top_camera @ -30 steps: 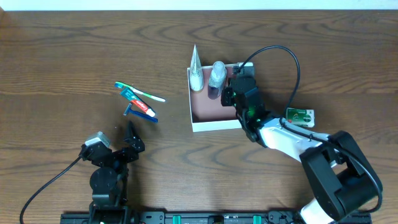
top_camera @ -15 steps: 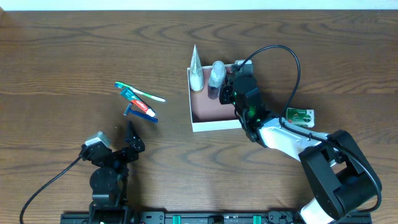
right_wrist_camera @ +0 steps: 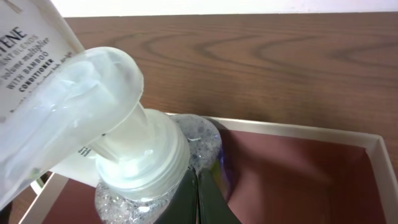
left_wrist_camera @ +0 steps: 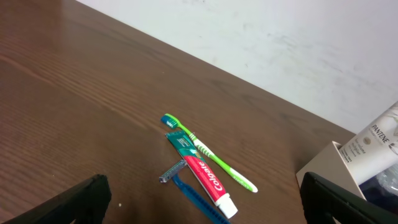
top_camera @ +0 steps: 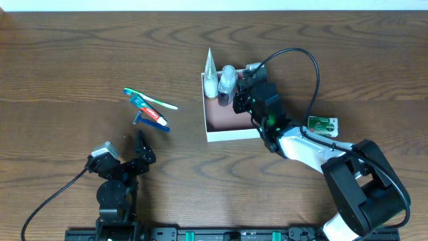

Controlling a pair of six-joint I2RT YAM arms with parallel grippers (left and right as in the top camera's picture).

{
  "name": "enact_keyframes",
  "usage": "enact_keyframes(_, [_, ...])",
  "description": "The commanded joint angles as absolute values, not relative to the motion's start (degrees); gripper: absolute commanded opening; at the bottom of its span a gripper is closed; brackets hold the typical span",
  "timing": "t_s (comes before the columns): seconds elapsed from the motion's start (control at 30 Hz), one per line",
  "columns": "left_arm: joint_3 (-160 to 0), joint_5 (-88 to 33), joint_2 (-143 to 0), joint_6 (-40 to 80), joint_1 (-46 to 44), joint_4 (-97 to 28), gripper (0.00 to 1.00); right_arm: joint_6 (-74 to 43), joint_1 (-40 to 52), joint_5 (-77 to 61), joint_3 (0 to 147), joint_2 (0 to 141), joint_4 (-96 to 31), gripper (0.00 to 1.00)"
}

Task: Pack container
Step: 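Nudge the soap bottle further left against the tube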

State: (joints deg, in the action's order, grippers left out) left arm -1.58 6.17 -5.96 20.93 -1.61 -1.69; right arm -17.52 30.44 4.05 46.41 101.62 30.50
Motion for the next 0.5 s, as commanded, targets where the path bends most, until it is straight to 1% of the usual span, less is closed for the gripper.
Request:
enact_keyframes(0.0, [-0.2,6.6,-6.0,20.4,-1.4,-3.6,0.98,-15.1,30.3,1.9,46.3,102.3,31.0,0.01])
enact_keyframes(0.33, [-0.2,6.6,-6.0,20.4,-1.4,-3.6,0.98,-12.9,29.5,1.9,46.3,102.3,31.5,0.04])
enact_keyframes(0.43, [-0.2,6.6,-6.0,20.4,-1.4,-3.6,0.98,-13.0,28.9,1.9,46.3,102.3,31.8,0.09])
enact_keyframes(0.47, [-0.2,6.6,-6.0,20.4,-1.4,-3.6,0.98,-14.0,28.9,1.9,46.3,102.2,32.0,0.17])
